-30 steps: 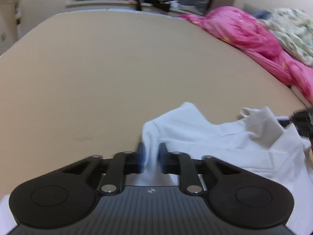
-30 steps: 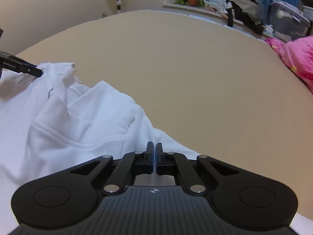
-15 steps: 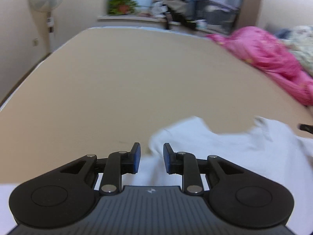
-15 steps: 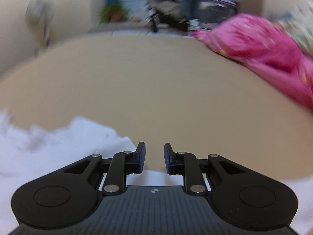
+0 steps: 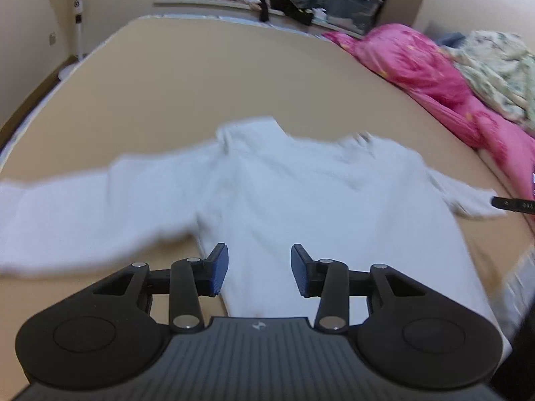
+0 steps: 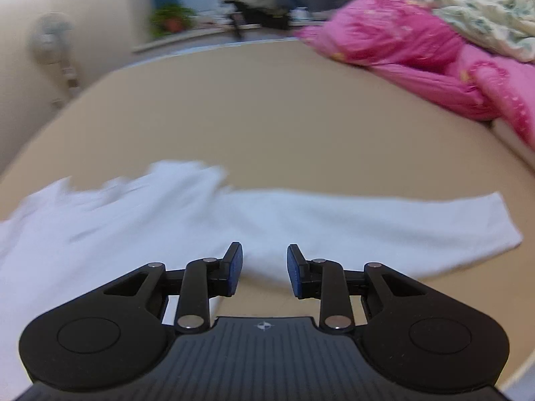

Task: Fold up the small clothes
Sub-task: 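Grasp the shirt with both grippers and spread it flat on the mattress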

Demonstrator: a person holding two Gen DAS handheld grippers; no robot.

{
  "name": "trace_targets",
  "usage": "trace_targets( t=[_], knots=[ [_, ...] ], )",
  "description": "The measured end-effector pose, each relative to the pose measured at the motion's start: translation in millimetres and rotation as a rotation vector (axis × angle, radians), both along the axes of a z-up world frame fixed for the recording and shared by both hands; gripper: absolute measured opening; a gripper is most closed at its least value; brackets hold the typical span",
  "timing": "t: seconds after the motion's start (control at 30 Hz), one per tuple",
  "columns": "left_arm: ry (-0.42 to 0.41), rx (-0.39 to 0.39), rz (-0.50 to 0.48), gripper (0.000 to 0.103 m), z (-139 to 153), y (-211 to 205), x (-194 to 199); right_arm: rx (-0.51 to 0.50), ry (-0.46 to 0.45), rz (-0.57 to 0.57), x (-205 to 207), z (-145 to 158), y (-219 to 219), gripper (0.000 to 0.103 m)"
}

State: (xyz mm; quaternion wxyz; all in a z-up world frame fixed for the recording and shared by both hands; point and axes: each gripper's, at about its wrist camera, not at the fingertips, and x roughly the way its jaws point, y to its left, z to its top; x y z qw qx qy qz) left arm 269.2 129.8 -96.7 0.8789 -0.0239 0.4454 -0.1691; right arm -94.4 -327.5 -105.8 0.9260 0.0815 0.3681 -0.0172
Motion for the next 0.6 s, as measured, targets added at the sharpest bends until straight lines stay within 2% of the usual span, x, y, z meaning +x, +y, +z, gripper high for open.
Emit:
trace_targets(
  t=[0.07, 0.13, 0.17, 0.2, 0.27, 0.3, 0.37, 0.43, 0.5, 0.53, 0.57, 0.6],
  knots=[
    [0.058, -0.025, 0.018, 0.046, -8, 8, -36, 0.088, 0.014, 0.027, -53, 3, 11, 0.031],
    [0.138, -0.045, 0.039, 0.046, -25, 19, -69, 0.169, 0.046, 0.035, -73, -2, 10, 0.031],
    [0.172, -0.028, 0.041, 0.046, -30, 21, -83, 0.201, 0.068, 0.033, -70, -5, 6, 0.031],
    [0.204, -0.003, 0.047, 0.046, -37, 21, -93, 0.220, 0.111, 0.033, -82, -12, 10, 0.031],
    [0.254, 0.002, 0.050, 0.046, -43, 25, -109, 0.180, 0.207, 0.037, -99, -25, 22, 0.031],
    [0.280, 0.003, 0.035, 0.046, -47, 30, -116, 0.161, 0.220, 0.044, -82, -27, 17, 0.031],
    [0.309, 0.057, 0.009, 0.046, -55, 29, -125, 0.143, 0.259, 0.065, -66, -33, 17, 0.031],
    [0.346, 0.101, 0.018, 0.044, -62, 31, -131, 0.166, 0.321, 0.055, -63, -43, 10, 0.031],
    [0.367, 0.086, 0.027, 0.043, -63, 36, -137, 0.168, 0.393, 0.022, -42, -65, -10, 0.031],
    [0.369, 0.077, 0.010, 0.030, -62, 33, -141, 0.150, 0.416, 0.008, -37, -71, -14, 0.031],
    [0.375, 0.069, -0.011, 0.007, -62, 30, -143, 0.120, 0.429, 0.002, -41, -73, -11, 0.030],
    [0.378, 0.066, -0.032, 0.005, -62, 26, -145, 0.110, 0.428, 0.006, -51, -77, -17, 0.018]
  ],
)
